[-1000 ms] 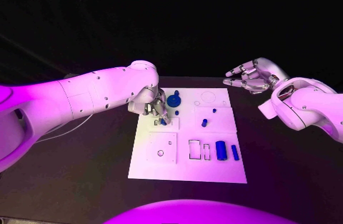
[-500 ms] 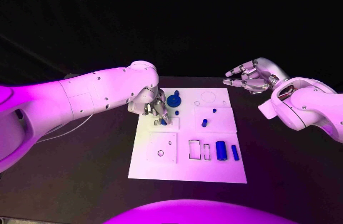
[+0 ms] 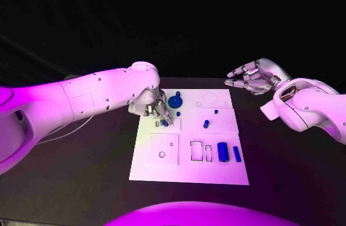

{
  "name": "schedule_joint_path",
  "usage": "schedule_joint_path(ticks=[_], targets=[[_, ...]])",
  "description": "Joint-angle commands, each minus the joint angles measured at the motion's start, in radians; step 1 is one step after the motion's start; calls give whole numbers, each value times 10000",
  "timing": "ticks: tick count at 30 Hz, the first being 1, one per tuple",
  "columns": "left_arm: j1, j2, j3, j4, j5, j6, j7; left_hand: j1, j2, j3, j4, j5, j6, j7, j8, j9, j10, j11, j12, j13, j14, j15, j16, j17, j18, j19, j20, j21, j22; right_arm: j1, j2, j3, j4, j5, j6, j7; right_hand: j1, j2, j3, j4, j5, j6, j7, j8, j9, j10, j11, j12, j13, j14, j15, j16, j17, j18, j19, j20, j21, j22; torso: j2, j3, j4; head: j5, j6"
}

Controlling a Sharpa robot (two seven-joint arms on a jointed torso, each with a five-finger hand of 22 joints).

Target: Assemble the parts on the task board

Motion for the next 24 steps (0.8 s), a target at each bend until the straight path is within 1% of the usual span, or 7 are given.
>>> schedule_joint_path(ticks=[1, 6, 7, 16, 19, 21, 24], targets=[[-16, 28, -10, -19, -65, 99, -49, -103, -7, -88, 24, 6, 50, 15, -65, 20, 42, -18, 31, 13, 655, -63, -9, 1059, -128, 31, -28, 5, 5, -2, -5, 3, 10, -84, 28, 42, -72, 61, -70, 2, 37, 7, -61, 36, 16, 28, -32, 2, -16, 677, -71, -36, 1098, 128, -70, -29, -54, 885, 1, -3, -2, 0, 9], [-16, 27, -10, -43, -65, 84, -46, -162, 25, -192, 123, 6, 72, 13, -91, 41, 44, -19, 36, 17, 656, -64, -8, 1060, -128, 31, -29, 4, 6, -2, -9, 3, 12, -84, 28, 40, -77, 59, -77, 6, 37, 4, -61, 37, 16, 22, -32, -5, -24, 675, -71, -43, 1088, 130, -74, -30, -64, 879, 5, 1, -2, 2, 12], [-16, 26, -10, -44, -65, 88, -46, -165, 24, -199, 127, 5, 73, 13, -92, 42, 45, -19, 37, 18, 656, -64, -8, 1060, -128, 31, -29, 4, 7, -2, -10, 3, 11, -84, 28, 40, -77, 59, -77, 6, 37, 4, -61, 37, 16, 22, -32, -5, -24, 675, -71, -43, 1088, 130, -74, -30, -64, 879, 4, 0, 1, -17, 2], [-16, -11, -10, -12, -81, 157, -40, -365, -155, -715, 373, 2, 142, 11, -156, 120, 61, -19, 66, 44, 657, -63, -8, 1062, -132, 41, -30, 7, 27, -2, -20, 3, 12, -84, 30, 42, -97, 50, -102, 21, 34, -3, -60, 41, 15, 18, -32, -9, -29, 675, -71, -44, 1088, 132, -77, -31, -74, 875, 1, -3, -4, -13, 5], [-16, -43, -10, 25, -98, 155, -40, -507, -245, -1000, 531, 1, 168, 8, -192, 150, 62, -18, 66, 42, 657, -64, -6, 1064, -132, 44, -31, 7, 31, -2, -24, 3, 10, -84, 32, 40, -102, 48, -108, 25, 33, -4, -60, 42, 15, 16, -32, -12, -33, 675, -71, -43, 1091, 131, -76, -32, -73, 876, 1, -3, -4, -17, 10], [-16, -65, -8, 51, -112, 136, -40, -562, -264, -1150, 605, 2, 181, 3, -212, 167, 65, -23, 70, 46, 657, -66, -7, 1063, -132, 46, -33, 7, 33, -2, -24, 3, 5, -84, 36, 39, -102, 48, -108, 25, 33, -4, -60, 42, 15, 16, -32, -12, -33, 675, -71, -43, 1091, 131, -76, -32, -73, 876, -1, 1, 0, -21, 3], [-16, -108, -3, 107, -131, 99, -39, -599, -277, -1279, 650, 3, 192, 0, -232, 182, 66, -27, 71, 47, 658, -69, -6, 1066, -130, 43, -35, 3, 28, -3, -26, 3, 2, -84, 39, 39, -102, 48, -108, 25, 33, -4, -60, 42, 15, 16, -32, -12, -33, 675, -71, -43, 1091, 131, -76, -32, -73, 876, 0, -3, -3, -21, 9]])
